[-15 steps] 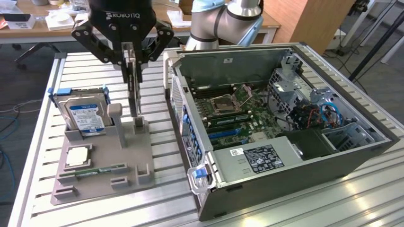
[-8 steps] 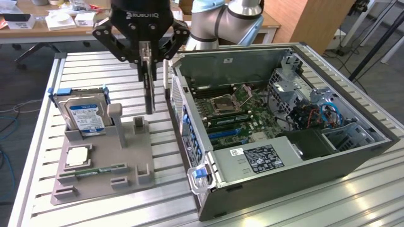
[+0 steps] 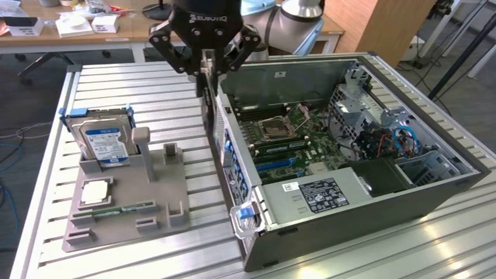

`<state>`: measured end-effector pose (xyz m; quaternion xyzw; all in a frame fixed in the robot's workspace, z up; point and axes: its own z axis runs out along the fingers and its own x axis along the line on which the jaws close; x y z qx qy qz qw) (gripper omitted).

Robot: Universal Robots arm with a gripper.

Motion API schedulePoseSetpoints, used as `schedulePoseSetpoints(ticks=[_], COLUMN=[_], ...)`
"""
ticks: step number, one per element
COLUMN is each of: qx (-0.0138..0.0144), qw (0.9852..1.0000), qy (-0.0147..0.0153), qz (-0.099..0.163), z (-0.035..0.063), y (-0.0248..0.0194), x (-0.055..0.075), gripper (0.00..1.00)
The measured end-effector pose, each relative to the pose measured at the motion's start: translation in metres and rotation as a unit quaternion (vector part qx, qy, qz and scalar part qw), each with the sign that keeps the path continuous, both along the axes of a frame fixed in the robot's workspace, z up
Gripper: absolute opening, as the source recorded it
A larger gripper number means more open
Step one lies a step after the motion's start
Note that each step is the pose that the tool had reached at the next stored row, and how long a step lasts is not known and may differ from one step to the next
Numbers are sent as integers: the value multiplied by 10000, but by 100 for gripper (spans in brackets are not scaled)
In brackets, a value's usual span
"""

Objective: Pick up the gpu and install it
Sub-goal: 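Pick up the gpu and move the gpu toward the slot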

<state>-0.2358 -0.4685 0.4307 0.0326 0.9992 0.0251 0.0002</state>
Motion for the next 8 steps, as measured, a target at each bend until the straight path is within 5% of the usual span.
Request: schedulePoseSetpoints(ticks=[8], qx=[17], qw=[10000], qy=[0], qz=[14], z=[0], y=[0], x=[363], gripper=[26])
